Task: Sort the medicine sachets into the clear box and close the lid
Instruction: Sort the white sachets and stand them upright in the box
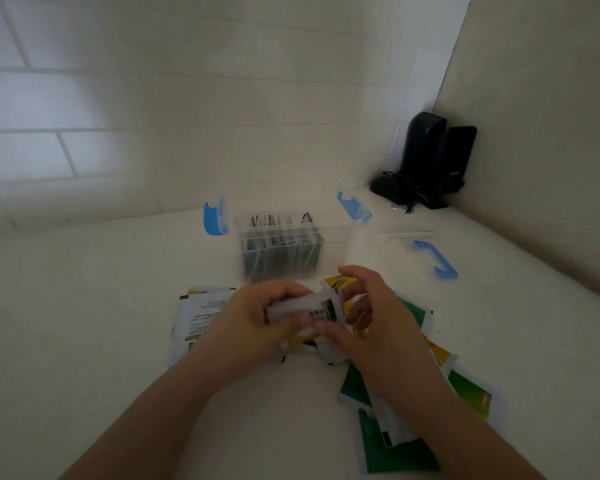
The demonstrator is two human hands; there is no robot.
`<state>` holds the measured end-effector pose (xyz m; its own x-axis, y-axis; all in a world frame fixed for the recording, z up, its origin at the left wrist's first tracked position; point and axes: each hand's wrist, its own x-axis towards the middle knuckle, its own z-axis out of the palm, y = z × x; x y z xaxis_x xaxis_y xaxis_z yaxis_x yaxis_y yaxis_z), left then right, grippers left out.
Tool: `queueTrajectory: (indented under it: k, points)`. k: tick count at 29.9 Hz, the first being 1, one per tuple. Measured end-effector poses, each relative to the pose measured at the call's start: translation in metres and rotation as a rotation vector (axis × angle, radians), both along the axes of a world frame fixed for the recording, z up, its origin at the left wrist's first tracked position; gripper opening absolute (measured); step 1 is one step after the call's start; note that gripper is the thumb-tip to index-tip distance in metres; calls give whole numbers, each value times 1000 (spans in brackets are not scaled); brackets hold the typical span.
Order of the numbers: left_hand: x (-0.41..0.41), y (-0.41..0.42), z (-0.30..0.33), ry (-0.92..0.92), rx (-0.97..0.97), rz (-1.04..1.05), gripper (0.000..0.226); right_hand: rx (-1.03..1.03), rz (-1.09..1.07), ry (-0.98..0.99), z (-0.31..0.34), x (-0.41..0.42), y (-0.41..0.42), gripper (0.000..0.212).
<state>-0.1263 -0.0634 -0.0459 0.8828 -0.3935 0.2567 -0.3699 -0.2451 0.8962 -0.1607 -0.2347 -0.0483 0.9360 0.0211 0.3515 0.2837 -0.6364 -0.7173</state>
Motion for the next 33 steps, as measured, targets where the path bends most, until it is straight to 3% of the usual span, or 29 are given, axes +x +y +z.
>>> queueTrajectory:
  k: [3,6,8,11,15,21,23,26,28,33]
  points:
    - [4,7,2,13,-124,124,22,-180,-26,66,7,-5,-12,41]
    - [7,11,1,59,-133,238,17,-455,38,134,5,-9,-9,55]
    - [7,9,0,91,-126,268,16,-514,63,159,4,-10,-5,62]
    - [5,3,1,95,-136,257,23,-514,72,87,5,-9,-4,39]
    - [4,0,0,103,-129,273,23,-424,-5,8,8,-8,-4,15]
    - [2,0,-3,-10,-34,231,18,-45,-199,-136,15,-9,-5,14]
    - [1,-3,-3,-54,69,190,10,12,-167,-115,14,-9,0,14]
    - [-2,-8,-4,-110,120,69,30,19,-81,-97,10,-10,7,11]
    - [-2,-10,-4,-153,145,22,29,23,-38,-99,7,-10,10,10]
    - [-1,-9,-8,-180,210,66,29,160,49,15,4,-6,7,20]
